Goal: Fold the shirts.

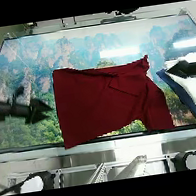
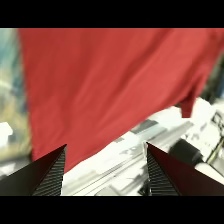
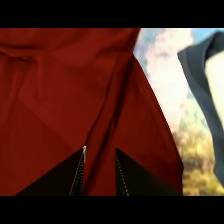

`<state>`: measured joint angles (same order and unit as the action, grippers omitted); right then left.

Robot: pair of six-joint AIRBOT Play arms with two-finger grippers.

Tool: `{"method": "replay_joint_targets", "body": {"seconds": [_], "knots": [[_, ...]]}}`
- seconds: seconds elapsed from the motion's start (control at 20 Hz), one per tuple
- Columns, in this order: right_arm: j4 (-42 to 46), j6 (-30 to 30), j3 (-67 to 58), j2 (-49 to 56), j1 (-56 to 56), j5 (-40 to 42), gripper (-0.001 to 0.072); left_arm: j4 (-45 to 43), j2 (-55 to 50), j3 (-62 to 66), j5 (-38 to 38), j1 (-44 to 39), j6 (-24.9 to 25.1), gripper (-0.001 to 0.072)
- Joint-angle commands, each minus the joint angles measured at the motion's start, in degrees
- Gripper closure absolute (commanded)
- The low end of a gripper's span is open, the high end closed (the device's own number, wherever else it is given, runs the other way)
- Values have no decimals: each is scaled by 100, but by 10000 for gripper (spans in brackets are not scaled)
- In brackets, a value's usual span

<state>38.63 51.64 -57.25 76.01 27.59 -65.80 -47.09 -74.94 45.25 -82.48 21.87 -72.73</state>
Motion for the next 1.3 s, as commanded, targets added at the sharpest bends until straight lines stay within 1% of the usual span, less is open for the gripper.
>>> {"method": "replay_joint_targets", "body": {"seconds": [0.0, 0.2, 0.3, 0.45, 0.55, 0.6, 0.65, 0.9, 1.1, 1.25], "knots": [[125, 22, 380, -155, 87, -22, 489, -433, 1141, -1834, 881, 190, -186, 189], [-24, 22, 380, -160, 87, -22, 488, -387, 1506, -2411, 1447, 184, -46, 188], [-68, 24, 380, -160, 87, -22, 489, -256, 1587, -2551, 1456, 184, 103, 188], [-90, 24, 380, -160, 87, -24, 489, 612, 1698, -2968, 1655, 184, 575, 189], [-142, 20, 380, -160, 87, -15, 489, 984, 1692, -3206, 1786, 184, 850, 190], [-140, 22, 380, -160, 87, -15, 489, 1023, 1690, -3298, 1827, 184, 911, 246], [-140, 22, 380, -160, 90, -15, 489, 999, 1690, -3381, 1845, 184, 990, 287], [-142, 20, 378, -160, 90, 7, 488, 929, 1692, -3534, 1834, 184, 1001, 286], [-131, 17, 378, -149, 90, 96, 487, 977, 1692, -3534, 1801, 184, 1104, 286], [-66, 17, 378, 22, 90, 85, 487, 984, 1690, -3534, 1862, 184, 1123, 287]]}}
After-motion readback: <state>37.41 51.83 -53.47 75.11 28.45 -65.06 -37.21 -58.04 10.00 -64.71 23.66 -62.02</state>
